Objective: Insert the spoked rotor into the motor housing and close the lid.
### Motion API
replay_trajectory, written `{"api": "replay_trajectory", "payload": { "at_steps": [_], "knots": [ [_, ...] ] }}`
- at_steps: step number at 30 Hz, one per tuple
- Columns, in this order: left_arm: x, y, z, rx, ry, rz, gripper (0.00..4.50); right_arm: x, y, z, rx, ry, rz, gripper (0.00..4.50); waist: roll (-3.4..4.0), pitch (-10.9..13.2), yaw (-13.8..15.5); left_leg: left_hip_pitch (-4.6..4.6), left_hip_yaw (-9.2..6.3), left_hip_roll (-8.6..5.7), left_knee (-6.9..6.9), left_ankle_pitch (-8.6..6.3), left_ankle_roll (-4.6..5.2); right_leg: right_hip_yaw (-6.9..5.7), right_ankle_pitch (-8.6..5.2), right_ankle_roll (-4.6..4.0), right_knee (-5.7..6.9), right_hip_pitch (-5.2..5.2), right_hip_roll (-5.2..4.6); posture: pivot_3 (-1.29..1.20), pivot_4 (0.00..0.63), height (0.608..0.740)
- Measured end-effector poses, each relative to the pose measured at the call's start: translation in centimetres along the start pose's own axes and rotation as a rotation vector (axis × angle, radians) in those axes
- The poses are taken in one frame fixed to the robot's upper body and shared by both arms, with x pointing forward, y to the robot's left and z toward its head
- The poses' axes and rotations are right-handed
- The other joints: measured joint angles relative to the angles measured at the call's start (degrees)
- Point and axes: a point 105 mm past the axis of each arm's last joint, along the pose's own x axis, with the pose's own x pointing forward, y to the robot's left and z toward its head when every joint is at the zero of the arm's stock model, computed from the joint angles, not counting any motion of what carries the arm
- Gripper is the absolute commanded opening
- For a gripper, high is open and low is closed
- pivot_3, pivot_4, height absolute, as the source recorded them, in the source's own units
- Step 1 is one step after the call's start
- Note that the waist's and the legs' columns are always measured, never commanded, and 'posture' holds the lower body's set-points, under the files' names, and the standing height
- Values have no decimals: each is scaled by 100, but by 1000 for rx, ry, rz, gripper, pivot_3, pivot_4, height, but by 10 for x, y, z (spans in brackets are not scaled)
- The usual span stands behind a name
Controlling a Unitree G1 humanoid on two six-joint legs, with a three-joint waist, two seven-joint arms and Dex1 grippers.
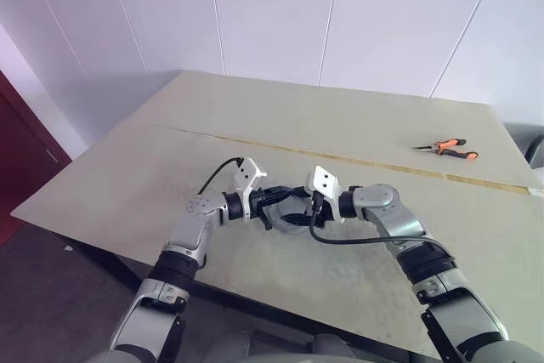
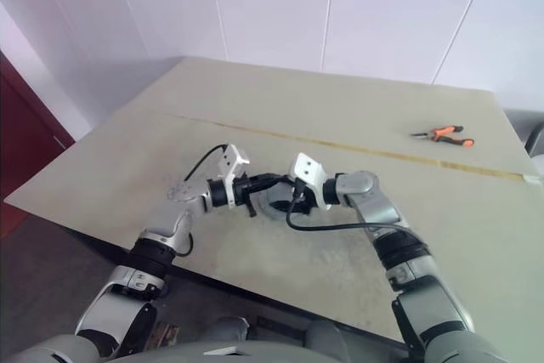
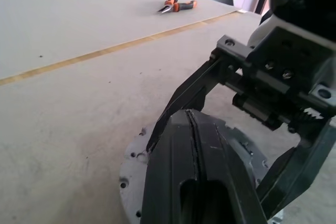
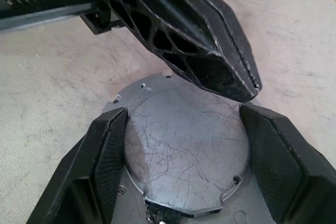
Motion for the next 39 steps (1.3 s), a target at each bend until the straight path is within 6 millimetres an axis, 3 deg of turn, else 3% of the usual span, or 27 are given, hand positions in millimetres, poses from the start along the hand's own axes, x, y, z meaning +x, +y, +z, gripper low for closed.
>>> {"api": "replay_trajectory", "payload": {
  "at_steps": [4,7,17,23,31,39],
  "knots": [
    [0,-3,-18,-16,112,-18,12,1,0,0,2,-2,1,3033,-1,0,-9,2,0,0,0,0,0,0,0,0,0,1,0,0,0,740],
    [1,-2,-20,-1,149,-14,12,1,0,-1,6,1,0,3033,1,-7,-8,6,-1,0,2,0,0,-1,-1,-1,-3,7,-2,0,0,740],
    [1,1,-6,-103,12,23,12,3,1,2,9,-17,15,3033,5,0,-108,-15,-5,-1,-11,-3,4,-28,-2,-3,-36,-2,-30,0,0,740],
    [-13,15,3,-190,-79,101,12,2,5,5,28,-14,23,3033,2,0,-88,-11,-4,-2,-61,-1,5,-29,0,3,-42,-22,-27,0,0,740],
    [-34,21,-20,-356,-98,200,12,-1,7,9,95,-12,25,3033,-9,8,-87,-68,-3,-6,-74,7,18,-28,24,13,-40,-85,-27,0,0,740],
    [-41,8,-34,-475,-121,204,12,-3,6,9,111,-4,20,3033,-12,10,-76,-70,-1,-7,-71,5,15,-29,25,15,-40,-84,-28,0,0,740]
  ]
}}
